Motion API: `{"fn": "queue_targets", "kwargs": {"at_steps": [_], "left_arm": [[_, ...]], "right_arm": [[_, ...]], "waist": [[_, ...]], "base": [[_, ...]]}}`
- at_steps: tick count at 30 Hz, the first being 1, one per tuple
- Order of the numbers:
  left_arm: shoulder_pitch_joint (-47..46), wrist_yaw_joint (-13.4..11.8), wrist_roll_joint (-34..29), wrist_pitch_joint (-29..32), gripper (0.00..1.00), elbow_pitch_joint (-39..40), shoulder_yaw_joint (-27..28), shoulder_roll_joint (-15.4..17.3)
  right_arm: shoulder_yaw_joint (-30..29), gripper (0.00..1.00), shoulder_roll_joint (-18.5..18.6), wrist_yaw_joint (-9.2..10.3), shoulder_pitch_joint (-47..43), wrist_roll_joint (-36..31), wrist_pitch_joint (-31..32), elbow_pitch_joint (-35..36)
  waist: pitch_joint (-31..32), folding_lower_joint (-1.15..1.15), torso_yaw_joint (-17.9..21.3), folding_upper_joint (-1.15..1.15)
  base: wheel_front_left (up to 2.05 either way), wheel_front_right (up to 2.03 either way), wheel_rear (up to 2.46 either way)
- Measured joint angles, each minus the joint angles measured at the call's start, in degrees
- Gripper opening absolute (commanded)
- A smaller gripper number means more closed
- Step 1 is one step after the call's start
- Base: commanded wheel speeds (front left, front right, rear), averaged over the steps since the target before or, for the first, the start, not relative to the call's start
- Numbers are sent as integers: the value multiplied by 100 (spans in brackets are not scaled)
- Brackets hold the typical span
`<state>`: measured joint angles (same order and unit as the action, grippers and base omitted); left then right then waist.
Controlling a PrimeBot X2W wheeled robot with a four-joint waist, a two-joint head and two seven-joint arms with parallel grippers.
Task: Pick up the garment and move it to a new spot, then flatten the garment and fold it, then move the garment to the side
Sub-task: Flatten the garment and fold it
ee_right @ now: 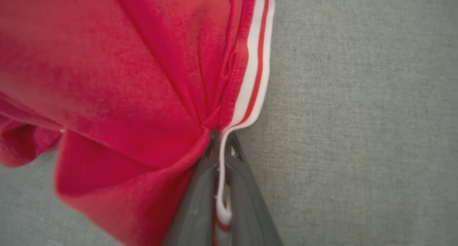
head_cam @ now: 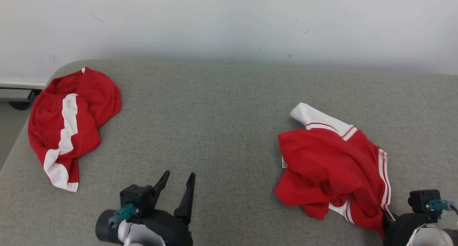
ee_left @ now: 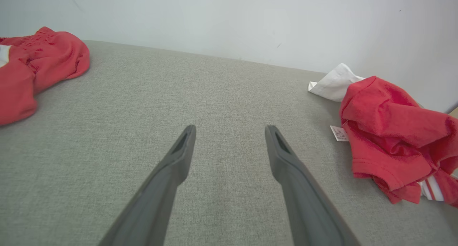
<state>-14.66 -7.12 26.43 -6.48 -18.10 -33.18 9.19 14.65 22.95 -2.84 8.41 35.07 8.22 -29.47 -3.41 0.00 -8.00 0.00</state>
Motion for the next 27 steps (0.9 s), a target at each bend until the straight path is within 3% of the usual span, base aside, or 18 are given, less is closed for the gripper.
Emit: {"fn": "queue_targets", "kwargs": {"at_steps": [10, 11, 12, 13, 21, 27], "left_arm": [[-230, 1, -45, 142, 100, -31, -89, -54], [-259, 1, -45, 142, 100, -42, -92, -68], [-270, 1, -45, 143, 100, -58, -96, -86], [-271, 2, -45, 149, 100, -69, -107, -100], [-311, 15, -40, 197, 100, -170, -162, -166], [-309, 427, 99, 383, 100, -338, -550, -380]], "right_arm": [[104, 0, 62, 144, -132, -49, 349, 9], [87, 5, 74, 167, -132, -47, 378, 26], [76, 84, 81, 187, -132, -47, 396, 65], [37, 100, 83, 191, -132, -36, 397, 120], [-285, 100, 232, 182, -69, 270, 463, 1116], [-288, 100, 386, 296, -47, 170, 570, 1801]], "waist": [[-143, 0, -44, 0], [-136, 0, -57, 0], [-127, 0, -70, 0], [-118, -1, -85, 0], [-1, 0, -200, 0], [127, 0, -222, 0]], "base": [[0, 0, 0], [0, 0, 0], [0, 0, 0], [0, 0, 0], [0, 0, 0], [0, 0, 0]]}}
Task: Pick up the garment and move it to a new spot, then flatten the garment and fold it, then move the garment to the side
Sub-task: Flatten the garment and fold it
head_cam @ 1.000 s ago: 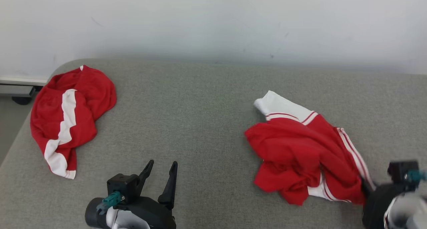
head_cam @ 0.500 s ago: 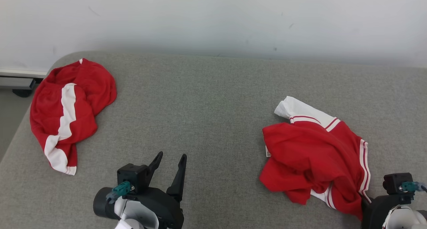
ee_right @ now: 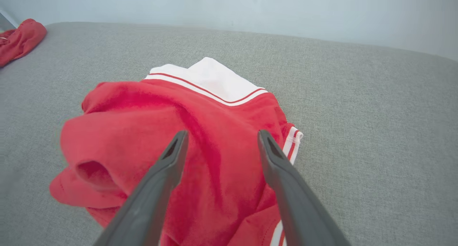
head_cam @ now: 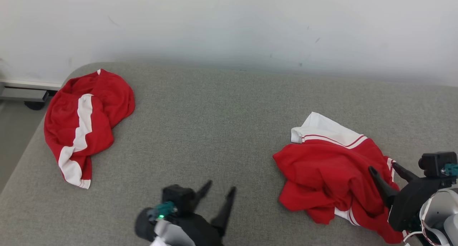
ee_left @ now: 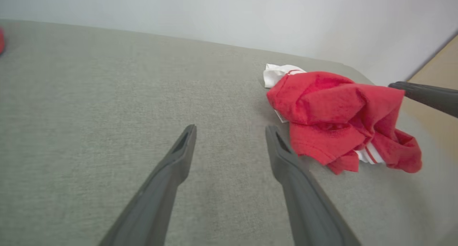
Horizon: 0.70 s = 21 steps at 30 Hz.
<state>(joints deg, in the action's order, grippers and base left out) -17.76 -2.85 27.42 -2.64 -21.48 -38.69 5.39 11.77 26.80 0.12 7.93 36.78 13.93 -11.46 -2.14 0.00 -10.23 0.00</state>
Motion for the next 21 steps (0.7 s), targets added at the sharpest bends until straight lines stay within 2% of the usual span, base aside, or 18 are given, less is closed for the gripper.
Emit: {"fn": "queue_targets", "kwargs": {"at_steps": [5, 9, 18, 21], "left_arm": [[23, 568, 345, 274, 100, -223, -517, -250], [75, 788, 427, 475, 100, -521, -759, -255], [-476, 872, 754, 668, 100, -803, -896, -266], [-659, 891, 1147, 672, 100, -668, -1218, -255]], "right_arm": [[66, 100, 34, 132, -4, -75, 193, 258], [202, 100, 11, 155, 93, -147, 354, 456], [294, 100, 23, 248, 215, -213, 634, 678], [336, 100, 27, 269, 274, -255, 733, 740]], "waist": [[52, 0, 17, 0], [42, 0, 106, 0], [-46, 0, 358, 0], [-104, 0, 471, 0]], "base": [[0, 0, 0], [0, 0, 0], [0, 0, 0], [0, 0, 0]]}}
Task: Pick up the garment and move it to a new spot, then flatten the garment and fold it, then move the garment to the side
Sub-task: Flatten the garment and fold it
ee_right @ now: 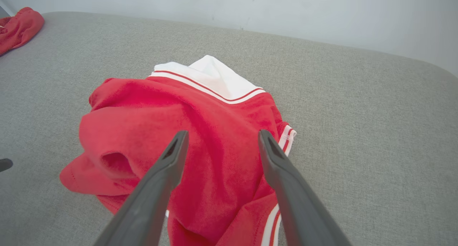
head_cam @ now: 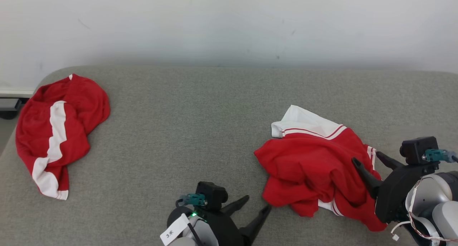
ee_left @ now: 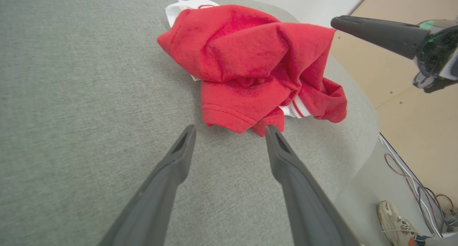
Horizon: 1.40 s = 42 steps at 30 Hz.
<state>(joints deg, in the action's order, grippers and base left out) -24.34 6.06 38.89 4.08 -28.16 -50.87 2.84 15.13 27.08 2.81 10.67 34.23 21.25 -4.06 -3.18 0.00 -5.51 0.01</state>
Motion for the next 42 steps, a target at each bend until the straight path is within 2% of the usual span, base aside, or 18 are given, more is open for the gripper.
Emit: {"fn": "queue_targets", "kwargs": {"at_steps": [5, 9, 14, 27, 28, 29, 30, 42], "left_arm": [[-204, 0, 509, 0, 100, 179, -471, -4], [-472, -65, 672, -3, 100, 151, -717, -4], [-848, -233, 826, -2, 100, -116, -910, -3], [-1135, -412, 1236, 88, 100, -720, -1451, -11], [-1137, -436, 1265, 88, 47, -742, -1480, -11], [-1146, -471, 1296, 87, 12, -761, -1502, -12], [-1158, -509, 1311, 86, 0, -769, -1530, -10], [-1562, -737, 1525, -271, 0, -996, -1683, -23]], "right_arm": [[26, 100, 8, 29, 61, -8, 74, 47], [57, 100, 4, 31, 121, -14, 134, 51], [87, 100, -8, 75, 193, -31, 175, 90], [127, 100, -34, 85, 283, -51, 245, 109], [133, 100, -40, 100, 283, -52, 245, 110], [137, 100, -43, 100, 283, -53, 245, 110], [140, 100, -43, 105, 283, -55, 245, 111], [197, 100, -77, 105, 287, -57, 246, 83]], "waist": [[-92, 0, 126, 0], [-162, 0, 215, 0], [-249, 0, 298, 0], [-383, 0, 389, 0], [-387, 0, 391, 0], [-391, 0, 392, 0], [-395, 0, 392, 0], [-424, 0, 314, 0]], "base": [[0, 0, 0], [0, 0, 0], [0, 0, 0], [0, 0, 0], [0, 0, 0], [0, 0, 0], [0, 0, 0], [0, 0, 0]]}}
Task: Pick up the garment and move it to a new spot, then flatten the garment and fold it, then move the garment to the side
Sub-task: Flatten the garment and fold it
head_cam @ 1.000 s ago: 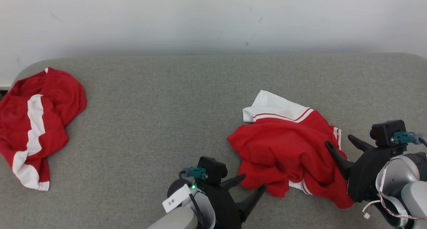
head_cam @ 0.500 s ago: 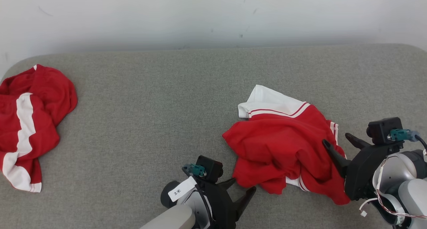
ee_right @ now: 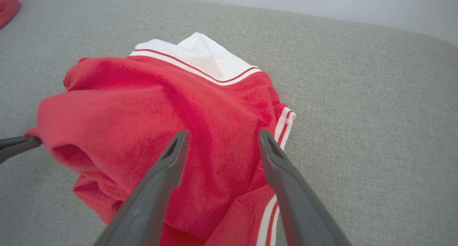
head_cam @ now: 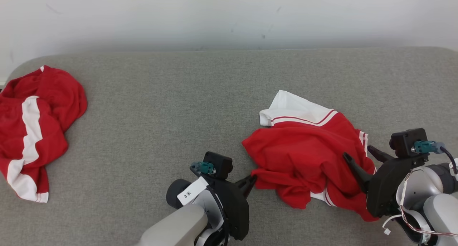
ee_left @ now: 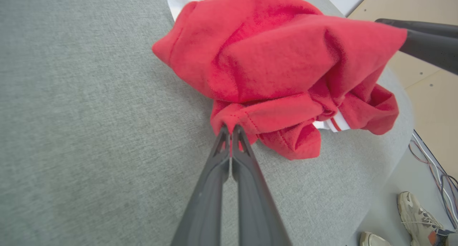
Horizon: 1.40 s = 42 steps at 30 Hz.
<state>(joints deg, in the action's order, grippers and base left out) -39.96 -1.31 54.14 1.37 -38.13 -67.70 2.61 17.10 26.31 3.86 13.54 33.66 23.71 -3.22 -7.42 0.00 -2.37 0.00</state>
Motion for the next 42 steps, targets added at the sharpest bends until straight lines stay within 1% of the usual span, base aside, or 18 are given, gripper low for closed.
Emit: {"fn": "queue_targets", "kwargs": {"at_steps": [5, 7, 11, 13, 20, 26, 28, 36, 42], "left_arm": [[-160, -118, -1, -187, 0, -142, -7, -3], [-181, -127, -1, -249, 0, -144, -18, -4], [-202, -169, 14, -352, 0, -131, -118, -4], [-235, -171, 43, -415, 0, -112, -171, -8], [-266, -223, 137, -587, 0, -168, -223, -10], [-256, -230, 169, -748, 0, -374, -224, -18], [-255, -278, 176, -811, 0, -512, -213, -25], [-256, -288, 175, -1031, 0, -833, -158, -25], [-255, -291, 179, -1151, 0, -853, -162, -27]], "right_arm": [[130, 100, -65, -38, -8, 3, 40, -121], [212, 100, -112, -81, -5, 1, 69, -293], [336, 100, -99, -87, 94, -154, 153, -755], [352, 100, -81, -87, 196, -259, 153, -916], [224, 100, -66, -57, 240, -266, 115, -1190], [-48, 100, 37, -20, 181, -145, -10, -1248], [-54, 100, 36, 0, 155, -133, -11, -1262], [-78, 100, 54, 43, -59, -133, -60, -1399], [23, 100, 36, 69, -127, -156, -42, -1871]], "waist": [[-12, 0, -104, 0], [-19, 0, -160, 0], [-29, 0, -289, 0], [-28, 0, -358, 0], [29, 0, -556, 0], [113, 0, -571, 0], [129, 0, -552, 0], [175, -1, -504, 0], [175, -1, -537, 0]], "base": [[0, 0, 0], [0, 0, 0], [0, 0, 0], [0, 0, 0], [0, 0, 0], [0, 0, 0], [0, 0, 0], [0, 0, 0], [0, 0, 0]]}}
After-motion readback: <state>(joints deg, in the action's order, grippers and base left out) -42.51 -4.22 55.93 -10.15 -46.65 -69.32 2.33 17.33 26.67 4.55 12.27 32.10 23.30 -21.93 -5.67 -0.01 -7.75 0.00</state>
